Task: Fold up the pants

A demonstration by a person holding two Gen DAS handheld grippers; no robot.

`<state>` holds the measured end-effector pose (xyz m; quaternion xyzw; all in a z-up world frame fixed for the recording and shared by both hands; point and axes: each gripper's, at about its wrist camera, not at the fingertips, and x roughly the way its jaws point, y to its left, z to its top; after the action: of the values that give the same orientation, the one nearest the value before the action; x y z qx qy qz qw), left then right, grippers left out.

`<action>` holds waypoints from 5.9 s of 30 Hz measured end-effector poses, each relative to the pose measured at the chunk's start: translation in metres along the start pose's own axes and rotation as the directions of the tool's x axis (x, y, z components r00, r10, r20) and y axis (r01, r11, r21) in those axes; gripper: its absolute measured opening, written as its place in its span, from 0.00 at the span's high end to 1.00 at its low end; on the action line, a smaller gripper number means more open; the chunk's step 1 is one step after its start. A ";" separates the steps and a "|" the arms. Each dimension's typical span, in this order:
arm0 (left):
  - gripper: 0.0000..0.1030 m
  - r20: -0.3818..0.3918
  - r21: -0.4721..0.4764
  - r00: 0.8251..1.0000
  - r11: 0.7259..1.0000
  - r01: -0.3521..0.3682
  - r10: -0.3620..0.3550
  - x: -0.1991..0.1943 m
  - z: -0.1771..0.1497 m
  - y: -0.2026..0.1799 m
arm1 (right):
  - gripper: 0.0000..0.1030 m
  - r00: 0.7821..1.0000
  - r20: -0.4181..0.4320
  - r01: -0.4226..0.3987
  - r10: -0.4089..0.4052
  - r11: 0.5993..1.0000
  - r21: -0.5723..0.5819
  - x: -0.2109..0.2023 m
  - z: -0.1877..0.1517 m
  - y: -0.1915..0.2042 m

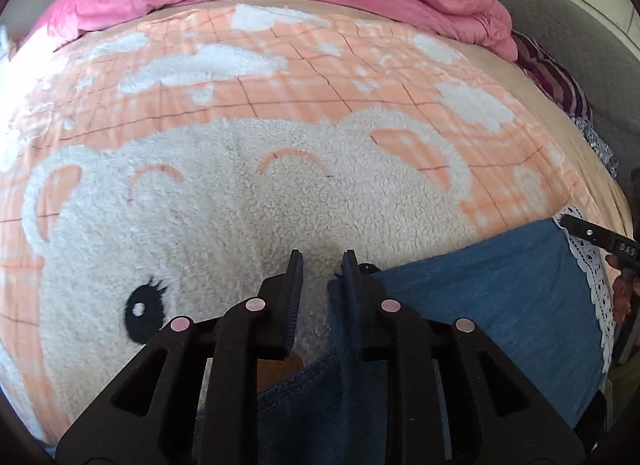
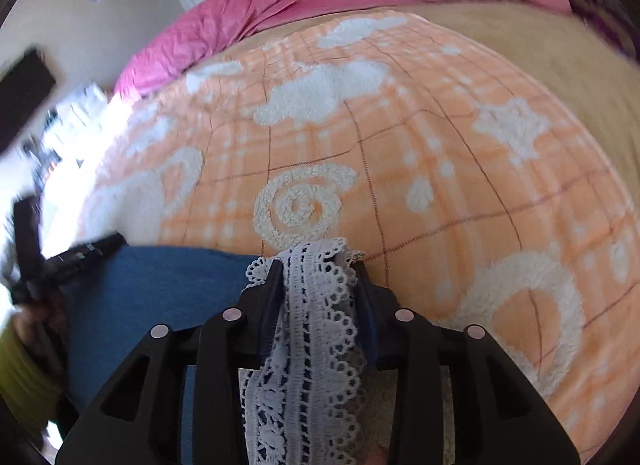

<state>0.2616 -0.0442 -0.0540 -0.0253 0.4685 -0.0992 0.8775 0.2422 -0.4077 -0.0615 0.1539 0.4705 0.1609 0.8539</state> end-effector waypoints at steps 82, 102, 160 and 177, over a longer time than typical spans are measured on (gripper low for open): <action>0.24 0.052 -0.045 0.996 0.997 -0.067 0.070 -0.125 -0.153 0.005 | 0.41 0.987 -0.015 0.156 -0.162 0.970 -0.189 -0.051 -0.157 0.145; 0.15 0.045 0.104 0.997 0.992 -0.074 0.070 -0.117 -0.112 -0.064 | 0.29 0.978 0.149 0.145 -0.146 0.989 0.017 -0.119 -0.149 0.073; 0.63 -0.294 0.345 0.866 0.800 0.490 -0.404 0.073 0.024 -0.235 | 0.63 0.995 0.097 -0.028 0.012 0.986 0.163 -0.081 -0.147 0.024; 0.88 0.001 0.216 0.826 0.806 0.551 -0.564 -0.038 0.032 -0.112 | 0.76 0.968 0.183 -0.141 0.172 0.975 -0.169 -0.105 -0.115 0.147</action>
<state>0.2510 -0.1477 0.0107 -0.0735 0.3987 -0.3996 0.8222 0.0718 -0.3064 0.0196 0.1389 0.3561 0.2481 0.8901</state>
